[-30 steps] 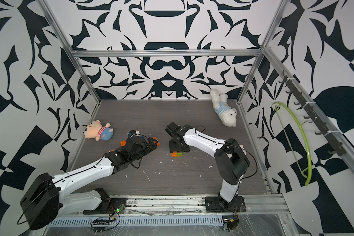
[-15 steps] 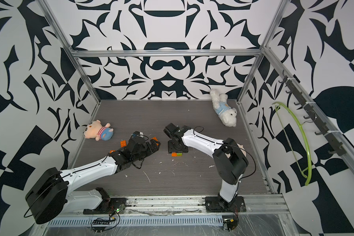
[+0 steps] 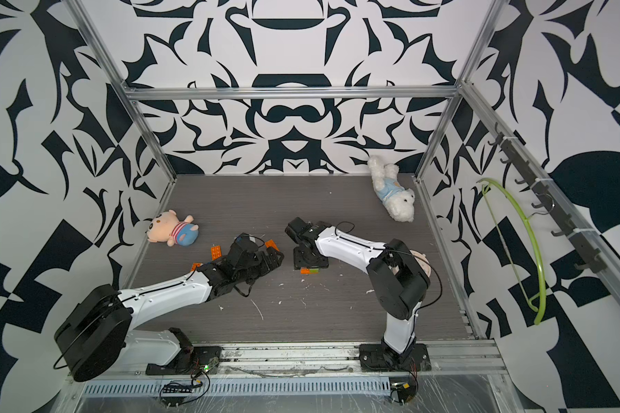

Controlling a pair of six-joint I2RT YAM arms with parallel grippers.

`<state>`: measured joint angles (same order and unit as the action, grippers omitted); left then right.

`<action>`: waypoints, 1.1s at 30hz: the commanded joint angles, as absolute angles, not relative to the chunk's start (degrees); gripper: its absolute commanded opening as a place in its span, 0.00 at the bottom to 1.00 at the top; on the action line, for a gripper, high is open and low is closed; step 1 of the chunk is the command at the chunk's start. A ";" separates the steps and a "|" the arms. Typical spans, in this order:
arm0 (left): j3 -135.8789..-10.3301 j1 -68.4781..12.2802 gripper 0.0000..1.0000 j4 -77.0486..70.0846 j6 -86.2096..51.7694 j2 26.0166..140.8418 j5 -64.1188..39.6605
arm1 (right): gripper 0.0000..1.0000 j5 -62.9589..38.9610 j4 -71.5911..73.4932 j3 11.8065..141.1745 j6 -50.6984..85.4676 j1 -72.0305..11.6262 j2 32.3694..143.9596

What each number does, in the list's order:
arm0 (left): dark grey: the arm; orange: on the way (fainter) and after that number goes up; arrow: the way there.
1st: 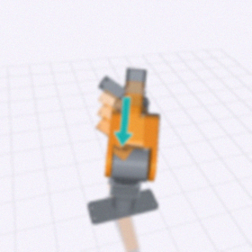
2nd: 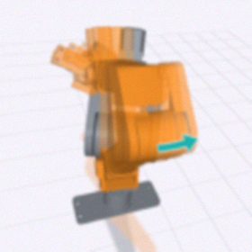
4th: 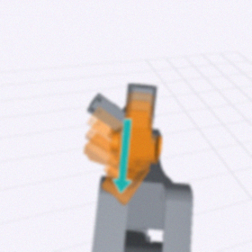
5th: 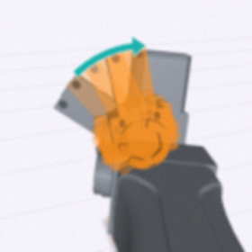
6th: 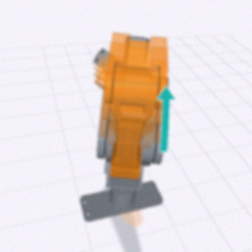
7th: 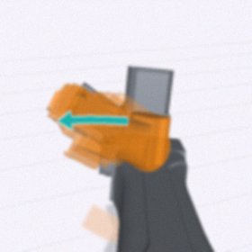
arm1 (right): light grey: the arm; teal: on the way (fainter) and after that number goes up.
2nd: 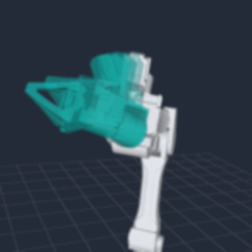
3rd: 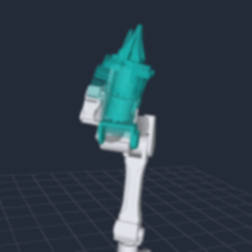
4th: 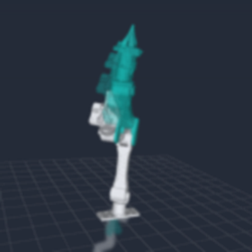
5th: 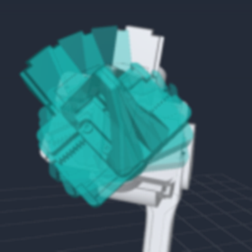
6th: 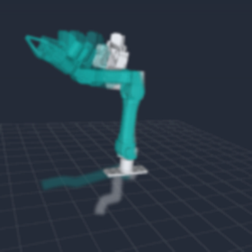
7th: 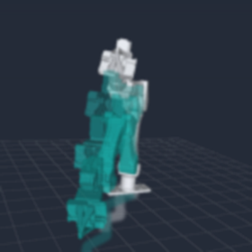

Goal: Assemble the number 5 with lego
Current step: Assemble the lego brick with the lego brick.

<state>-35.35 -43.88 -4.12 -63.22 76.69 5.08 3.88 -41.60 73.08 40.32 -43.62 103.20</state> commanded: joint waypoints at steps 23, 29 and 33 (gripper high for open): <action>-36.16 -43.70 0.99 -2.55 -63.81 75.94 6.24 | 0.62 7.63 -42.47 73.24 43.09 -45.43 103.09; -36.34 -43.68 0.99 -2.46 -63.81 75.83 6.23 | 0.62 7.88 -41.98 73.22 42.37 -45.43 101.79; -36.37 -43.69 0.99 -2.46 -63.81 75.85 6.24 | 0.62 8.23 -42.31 73.47 40.80 -45.29 101.47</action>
